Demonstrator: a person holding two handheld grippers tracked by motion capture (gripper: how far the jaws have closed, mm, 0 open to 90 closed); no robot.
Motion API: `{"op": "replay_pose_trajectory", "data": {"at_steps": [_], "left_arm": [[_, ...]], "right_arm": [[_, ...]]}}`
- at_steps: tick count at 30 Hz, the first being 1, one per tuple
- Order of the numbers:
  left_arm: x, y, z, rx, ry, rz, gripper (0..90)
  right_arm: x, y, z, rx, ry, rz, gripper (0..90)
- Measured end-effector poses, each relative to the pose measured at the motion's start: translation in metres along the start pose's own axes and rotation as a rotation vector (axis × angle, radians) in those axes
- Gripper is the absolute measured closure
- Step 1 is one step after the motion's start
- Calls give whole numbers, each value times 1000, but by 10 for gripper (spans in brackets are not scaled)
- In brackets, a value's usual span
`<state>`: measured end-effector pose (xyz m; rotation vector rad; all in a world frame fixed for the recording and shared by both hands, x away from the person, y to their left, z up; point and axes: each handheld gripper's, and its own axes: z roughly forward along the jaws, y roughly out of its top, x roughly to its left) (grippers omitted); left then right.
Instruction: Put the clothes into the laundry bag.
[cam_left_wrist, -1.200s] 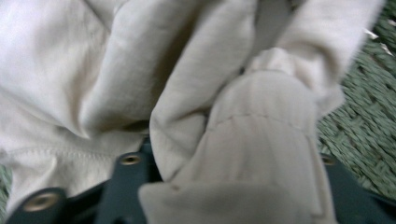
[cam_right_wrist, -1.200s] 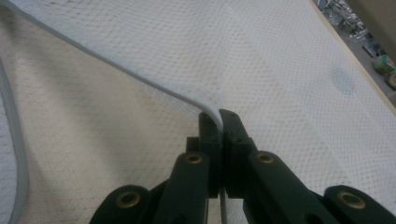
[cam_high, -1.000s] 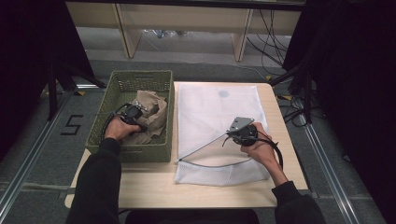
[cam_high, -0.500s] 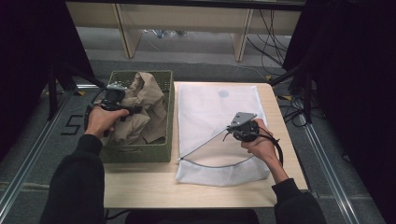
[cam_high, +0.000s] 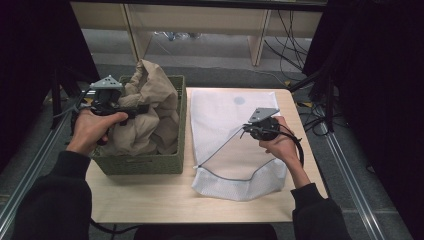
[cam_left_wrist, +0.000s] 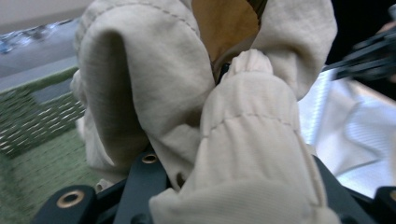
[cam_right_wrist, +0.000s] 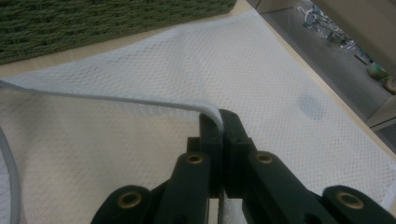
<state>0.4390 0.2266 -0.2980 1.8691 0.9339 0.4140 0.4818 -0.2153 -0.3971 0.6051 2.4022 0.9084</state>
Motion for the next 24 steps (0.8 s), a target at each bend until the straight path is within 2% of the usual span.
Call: {"op": "replay_pose_trajectory", "data": {"at_steps": [1,2,3,5,7,8,13,14,15,16,18,19,24], "left_arm": [[-3,1,-3,-5,-15,-5,642],[-8,2,-6,-4,-23,-1,642],[-13,2,-8,-11,-29,17,642],[-22,3,-13,-8,-49,22,642],[-28,4,-20,-15,-68,37,642],[-31,5,-23,-13,-64,33,643],[-47,7,-39,-21,-129,57,643],[-51,7,-42,-23,-129,53,643],[-55,6,-44,-29,-149,47,643],[-59,6,-46,-28,-183,52,643],[-67,6,-48,-30,-206,59,644],[-72,5,-49,-28,-228,56,643],[-97,7,-52,-27,-309,82,644]], "right_arm": [[-1,0,0,3,-1,21,900],[-2,1,0,-2,3,16,900],[-3,1,-1,-2,5,30,900],[-5,1,-1,-7,6,22,900],[-4,2,-1,-7,6,37,900],[-5,2,0,-13,6,25,900],[-5,1,1,-6,7,39,900],[-5,1,1,-8,5,38,900],[-7,1,2,-14,7,21,900],[-6,1,1,-12,8,28,900],[-7,1,2,-15,8,25,900],[-5,1,1,-6,8,46,900],[-6,1,2,-11,9,32,900]]}}
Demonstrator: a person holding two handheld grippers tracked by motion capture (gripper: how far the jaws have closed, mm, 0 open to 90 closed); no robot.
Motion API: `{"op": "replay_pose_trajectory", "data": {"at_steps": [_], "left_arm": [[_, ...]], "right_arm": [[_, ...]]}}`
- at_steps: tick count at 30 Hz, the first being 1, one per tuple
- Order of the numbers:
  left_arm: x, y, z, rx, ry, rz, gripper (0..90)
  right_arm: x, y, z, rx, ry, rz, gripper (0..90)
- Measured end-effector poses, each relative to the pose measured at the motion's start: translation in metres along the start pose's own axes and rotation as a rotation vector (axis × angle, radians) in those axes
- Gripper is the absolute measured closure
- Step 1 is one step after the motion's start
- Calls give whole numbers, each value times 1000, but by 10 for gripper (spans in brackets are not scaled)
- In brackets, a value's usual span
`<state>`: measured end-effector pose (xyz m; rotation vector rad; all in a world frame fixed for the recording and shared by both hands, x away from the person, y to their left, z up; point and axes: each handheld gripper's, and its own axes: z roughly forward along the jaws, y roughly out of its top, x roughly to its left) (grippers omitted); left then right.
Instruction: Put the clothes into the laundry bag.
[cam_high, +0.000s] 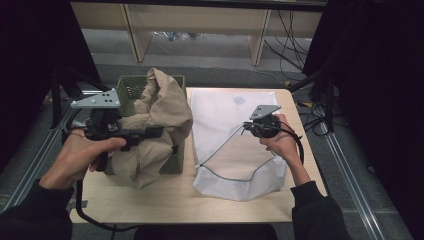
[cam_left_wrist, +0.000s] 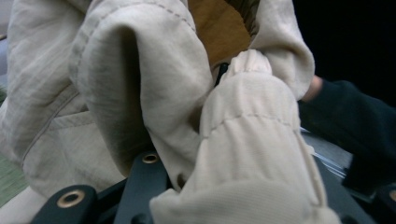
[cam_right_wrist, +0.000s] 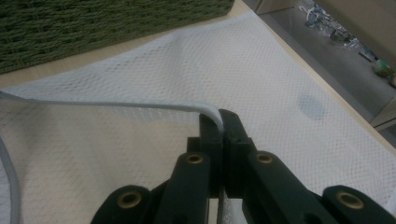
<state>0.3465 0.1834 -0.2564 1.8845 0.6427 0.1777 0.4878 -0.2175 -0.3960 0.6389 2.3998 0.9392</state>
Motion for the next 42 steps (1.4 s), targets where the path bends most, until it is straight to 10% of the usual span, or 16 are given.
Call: {"op": "replay_pose_trajectory", "data": {"at_steps": [15,25,31,36,42], "left_arm": [[-74,10,76,103,-416,75,638],[-58,-41,187,296,-537,-85,629],[-32,-65,238,315,-442,-218,625],[-7,-75,270,376,-249,-175,615],[-6,-89,302,410,-124,-141,600]], "right_arm": [[-2,-1,-3,-16,15,4,900],[-5,-1,-8,-43,13,26,900],[-6,1,-16,-58,15,28,900],[-5,4,-21,-68,23,31,900],[-1,6,-21,-67,13,4,900]]}}
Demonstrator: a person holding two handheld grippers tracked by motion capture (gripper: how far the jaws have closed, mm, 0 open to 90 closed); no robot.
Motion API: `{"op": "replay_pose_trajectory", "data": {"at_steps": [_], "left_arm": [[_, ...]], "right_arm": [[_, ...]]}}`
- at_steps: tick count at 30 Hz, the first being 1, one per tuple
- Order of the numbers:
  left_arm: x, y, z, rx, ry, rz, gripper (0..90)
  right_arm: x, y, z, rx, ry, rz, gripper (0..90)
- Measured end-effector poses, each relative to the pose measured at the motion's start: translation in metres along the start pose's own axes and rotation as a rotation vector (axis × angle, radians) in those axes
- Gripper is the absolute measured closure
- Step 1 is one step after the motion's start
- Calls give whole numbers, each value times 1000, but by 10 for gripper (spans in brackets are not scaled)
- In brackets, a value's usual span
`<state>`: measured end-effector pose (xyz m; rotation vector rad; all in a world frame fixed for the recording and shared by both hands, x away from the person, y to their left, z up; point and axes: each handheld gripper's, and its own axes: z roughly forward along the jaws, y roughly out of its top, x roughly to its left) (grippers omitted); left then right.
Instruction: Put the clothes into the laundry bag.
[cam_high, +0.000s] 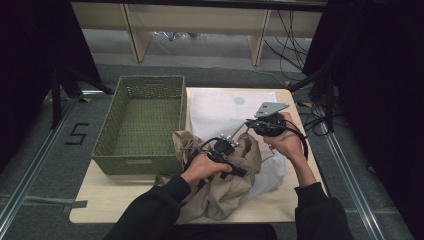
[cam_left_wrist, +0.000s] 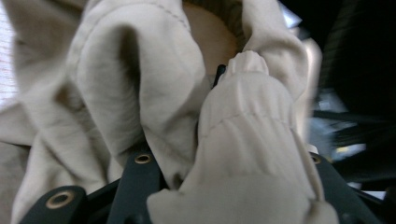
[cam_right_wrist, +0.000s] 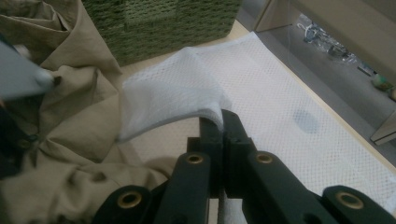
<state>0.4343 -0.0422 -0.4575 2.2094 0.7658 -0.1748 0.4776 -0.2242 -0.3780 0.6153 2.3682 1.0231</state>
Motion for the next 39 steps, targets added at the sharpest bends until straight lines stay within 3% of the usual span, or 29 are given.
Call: {"op": "replay_pose_trajectory", "data": {"at_steps": [2,3,4,5,6,7,9,11,12,13,15,16,18,20,21,23,24,25,28,29,30,31,32,33,34,36,39], "left_arm": [[5,4,0,-37,71,-4,600],[6,9,-4,-58,152,4,601],[9,13,-7,-71,211,44,597],[10,18,-10,-132,275,12,591],[14,20,-12,-123,270,12,568],[18,21,-9,-152,247,-26,541],[25,17,-1,-133,259,-53,461],[24,11,6,-96,285,-40,354],[21,11,6,-106,284,-46,320],[18,10,2,-107,282,-42,288],[10,9,-12,-103,295,-17,230],[5,6,-18,-95,298,5,207],[-6,0,-32,-81,301,32,149],[-16,-9,-42,-76,307,78,151],[-20,-12,-44,-64,309,78,158],[-24,-16,-41,-43,297,107,153],[-24,-17,-37,-33,307,150,151],[-23,-17,-31,-35,336,167,154],[-8,-13,-13,-3,320,128,150],[-4,-13,-7,-5,316,128,179],[-2,-12,-3,-8,322,155,270],[-2,-11,-1,-48,350,186,415],[-2,-9,-2,-73,333,171,582],[-2,-6,-4,-87,309,154,667],[-3,-3,-5,-95,304,156,718],[-6,4,-8,-95,322,178,757],[-3,14,-15,-159,358,139,775]], "right_arm": [[2,1,-2,0,5,-10,900],[3,2,-3,2,6,-20,900],[3,2,-5,-2,5,-25,900],[4,3,-6,-2,6,-21,900],[4,3,-7,-4,1,-21,900],[3,4,-8,-10,-7,-28,900],[2,3,-10,-2,-6,-16,900],[1,-1,-8,17,-3,-6,900],[0,-5,-6,22,1,-20,900],[-1,-7,-6,28,-6,-1,900],[-3,-10,-4,33,-3,-4,900],[-2,-12,-5,36,1,19,900],[-4,-12,-6,30,2,7,900],[-3,-12,-7,31,-1,18,900],[-2,-11,-7,36,3,22,900],[-2,-11,-6,36,2,13,900],[-1,-11,-5,39,6,11,900],[-1,-10,-4,40,4,5,900],[1,-9,-4,46,2,-4,900],[1,-9,-3,44,5,-14,900],[0,-10,-3,45,7,-14,900],[0,-11,-3,47,7,3,900],[0,-12,-3,48,5,0,900],[0,-12,-3,50,10,-3,900],[2,-12,-3,54,18,13,900],[2,-10,-4,38,16,-2,900],[4,-7,-8,36,20,3,900]]}}
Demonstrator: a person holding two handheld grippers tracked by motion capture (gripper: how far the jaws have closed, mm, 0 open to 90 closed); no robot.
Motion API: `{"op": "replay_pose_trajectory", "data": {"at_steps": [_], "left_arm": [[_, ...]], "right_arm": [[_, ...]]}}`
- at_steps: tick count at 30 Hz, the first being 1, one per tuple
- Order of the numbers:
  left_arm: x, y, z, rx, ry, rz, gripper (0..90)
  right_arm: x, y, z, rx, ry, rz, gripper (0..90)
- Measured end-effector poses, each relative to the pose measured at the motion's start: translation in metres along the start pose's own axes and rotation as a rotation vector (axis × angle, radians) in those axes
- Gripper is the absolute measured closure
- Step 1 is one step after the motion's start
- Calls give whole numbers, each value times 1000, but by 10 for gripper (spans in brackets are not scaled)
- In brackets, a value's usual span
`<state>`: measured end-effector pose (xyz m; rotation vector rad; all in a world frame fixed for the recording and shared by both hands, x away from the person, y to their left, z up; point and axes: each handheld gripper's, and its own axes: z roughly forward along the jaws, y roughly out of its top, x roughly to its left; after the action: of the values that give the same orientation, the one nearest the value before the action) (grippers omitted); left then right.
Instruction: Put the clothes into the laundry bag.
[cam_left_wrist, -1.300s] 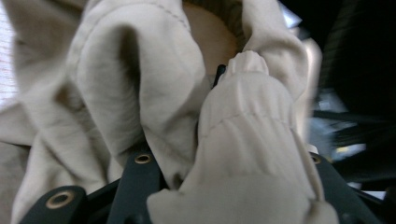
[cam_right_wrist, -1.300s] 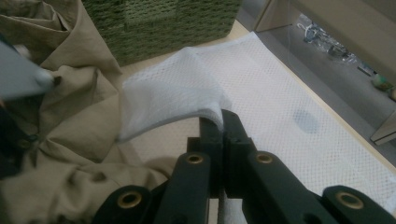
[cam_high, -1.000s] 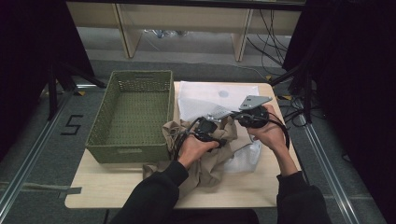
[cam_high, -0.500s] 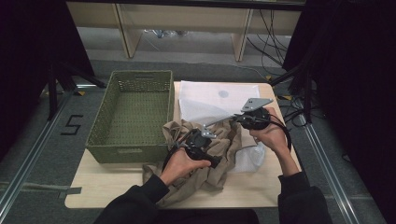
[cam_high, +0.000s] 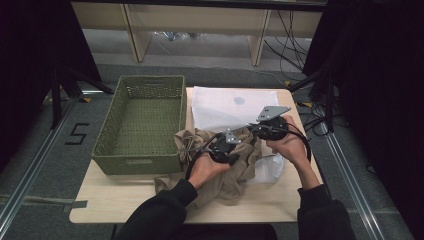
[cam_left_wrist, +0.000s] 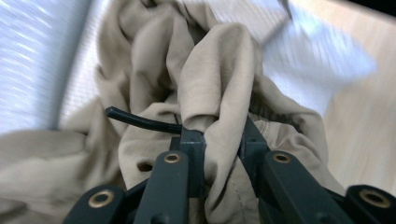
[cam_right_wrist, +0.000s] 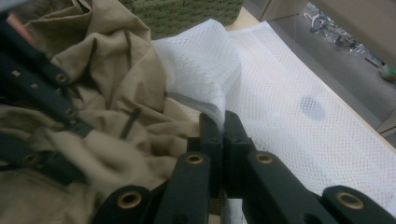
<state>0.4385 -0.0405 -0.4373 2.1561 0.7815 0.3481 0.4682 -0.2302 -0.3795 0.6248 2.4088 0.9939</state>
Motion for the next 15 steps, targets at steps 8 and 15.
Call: {"op": "replay_pose_trajectory", "data": {"at_steps": [8,15], "left_arm": [[12,-2,28,3,44,-130,598],[11,1,-43,-23,92,-28,288]], "right_arm": [[1,-1,-4,7,-3,10,900],[-6,-12,-5,12,-4,31,900]]}}
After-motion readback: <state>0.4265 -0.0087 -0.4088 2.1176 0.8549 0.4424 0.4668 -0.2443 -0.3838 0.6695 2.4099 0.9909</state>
